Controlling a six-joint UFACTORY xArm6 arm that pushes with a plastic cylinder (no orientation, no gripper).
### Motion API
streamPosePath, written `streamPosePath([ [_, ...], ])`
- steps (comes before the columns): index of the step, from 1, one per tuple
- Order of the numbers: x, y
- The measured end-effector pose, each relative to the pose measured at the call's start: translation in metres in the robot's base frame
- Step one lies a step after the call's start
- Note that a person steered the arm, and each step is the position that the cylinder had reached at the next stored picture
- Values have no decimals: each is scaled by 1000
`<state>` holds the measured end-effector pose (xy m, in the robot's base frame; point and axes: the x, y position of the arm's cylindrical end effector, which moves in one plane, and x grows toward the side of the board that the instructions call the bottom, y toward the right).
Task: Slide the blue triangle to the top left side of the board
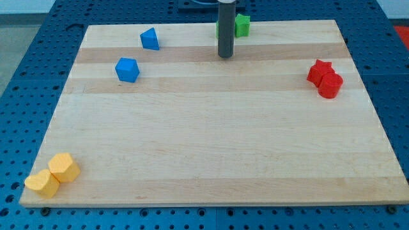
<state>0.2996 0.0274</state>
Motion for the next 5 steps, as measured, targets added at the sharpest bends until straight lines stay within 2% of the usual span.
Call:
streamPosePath([
  [5, 9, -6],
])
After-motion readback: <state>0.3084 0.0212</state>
